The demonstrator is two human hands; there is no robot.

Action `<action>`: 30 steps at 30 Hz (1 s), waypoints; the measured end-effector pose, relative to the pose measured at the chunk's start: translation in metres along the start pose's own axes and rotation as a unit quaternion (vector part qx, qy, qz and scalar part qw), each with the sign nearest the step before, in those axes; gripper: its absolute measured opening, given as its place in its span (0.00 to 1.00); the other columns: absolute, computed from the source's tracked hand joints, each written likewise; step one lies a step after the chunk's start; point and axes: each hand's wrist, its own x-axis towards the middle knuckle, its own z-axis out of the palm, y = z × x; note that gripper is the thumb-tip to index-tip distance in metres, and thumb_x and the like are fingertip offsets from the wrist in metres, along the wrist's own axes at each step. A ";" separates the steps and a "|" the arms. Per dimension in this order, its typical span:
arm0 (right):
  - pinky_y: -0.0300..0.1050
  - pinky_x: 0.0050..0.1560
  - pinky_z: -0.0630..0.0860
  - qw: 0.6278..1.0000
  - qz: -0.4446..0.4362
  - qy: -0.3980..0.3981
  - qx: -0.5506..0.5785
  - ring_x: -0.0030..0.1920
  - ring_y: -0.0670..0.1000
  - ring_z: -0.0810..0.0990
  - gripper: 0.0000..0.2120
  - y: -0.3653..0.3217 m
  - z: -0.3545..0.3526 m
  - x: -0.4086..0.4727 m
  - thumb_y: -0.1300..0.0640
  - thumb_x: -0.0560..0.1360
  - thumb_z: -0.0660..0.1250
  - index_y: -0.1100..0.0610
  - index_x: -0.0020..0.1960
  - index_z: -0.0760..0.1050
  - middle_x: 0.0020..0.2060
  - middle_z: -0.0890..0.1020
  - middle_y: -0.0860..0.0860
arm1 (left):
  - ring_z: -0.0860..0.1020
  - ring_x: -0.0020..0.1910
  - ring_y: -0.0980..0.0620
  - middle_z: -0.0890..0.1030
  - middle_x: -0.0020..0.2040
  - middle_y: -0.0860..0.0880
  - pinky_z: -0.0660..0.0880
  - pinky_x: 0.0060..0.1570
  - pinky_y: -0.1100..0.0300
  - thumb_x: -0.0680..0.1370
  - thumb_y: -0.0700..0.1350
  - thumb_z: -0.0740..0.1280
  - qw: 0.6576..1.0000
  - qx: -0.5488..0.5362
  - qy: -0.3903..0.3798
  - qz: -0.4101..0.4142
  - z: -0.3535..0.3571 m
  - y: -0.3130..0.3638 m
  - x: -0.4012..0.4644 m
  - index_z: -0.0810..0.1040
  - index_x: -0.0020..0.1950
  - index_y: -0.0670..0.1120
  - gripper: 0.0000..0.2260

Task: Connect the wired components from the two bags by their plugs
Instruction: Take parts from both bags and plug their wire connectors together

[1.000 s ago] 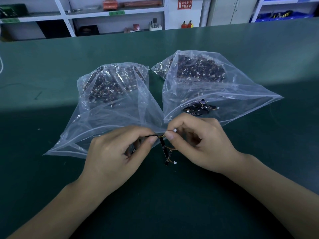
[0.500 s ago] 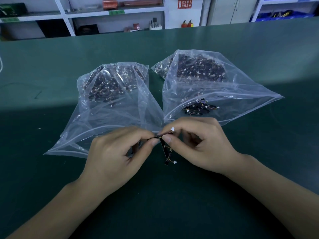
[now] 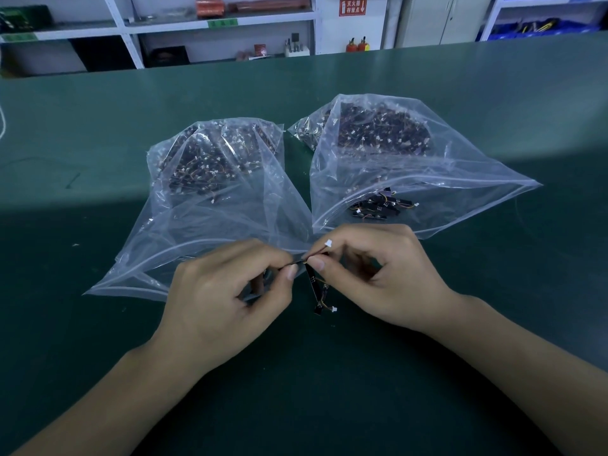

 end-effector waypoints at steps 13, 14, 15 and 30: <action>0.41 0.28 0.67 0.999 0.019 -0.018 0.023 0.25 0.52 0.72 0.06 0.000 -0.001 0.000 0.58 0.81 0.72 0.60 0.49 0.86 0.29 0.79 0.47 | 0.72 0.35 0.60 0.76 0.36 0.57 0.71 0.34 0.58 0.82 0.43 0.69 1.000 0.009 -0.004 0.004 0.000 -0.001 0.001 0.83 0.42 0.46 0.10; 0.42 0.28 0.68 0.999 0.020 -0.018 0.023 0.25 0.53 0.73 0.06 0.000 0.000 0.000 0.58 0.81 0.72 0.59 0.49 0.85 0.29 0.79 0.47 | 0.72 0.35 0.60 0.76 0.36 0.57 0.71 0.34 0.58 0.83 0.44 0.69 1.000 0.006 -0.003 0.002 0.000 -0.001 0.001 0.83 0.42 0.46 0.10; 0.43 0.28 0.68 0.999 0.021 -0.017 0.022 0.25 0.53 0.73 0.06 0.000 0.000 0.000 0.58 0.82 0.72 0.59 0.49 0.85 0.30 0.79 0.47 | 0.72 0.35 0.60 0.76 0.36 0.57 0.71 0.34 0.59 0.83 0.44 0.69 1.000 0.004 -0.002 0.001 0.000 -0.001 0.001 0.83 0.43 0.46 0.10; 0.33 0.32 0.66 0.999 0.019 -0.039 0.007 0.25 0.48 0.73 0.04 0.005 -0.006 0.001 0.58 0.82 0.72 0.57 0.50 0.85 0.29 0.79 0.45 | 0.71 0.32 0.60 0.74 0.36 0.61 0.72 0.29 0.54 0.83 0.48 0.69 0.999 0.032 0.006 -0.003 0.002 0.000 -0.002 0.84 0.46 0.50 0.08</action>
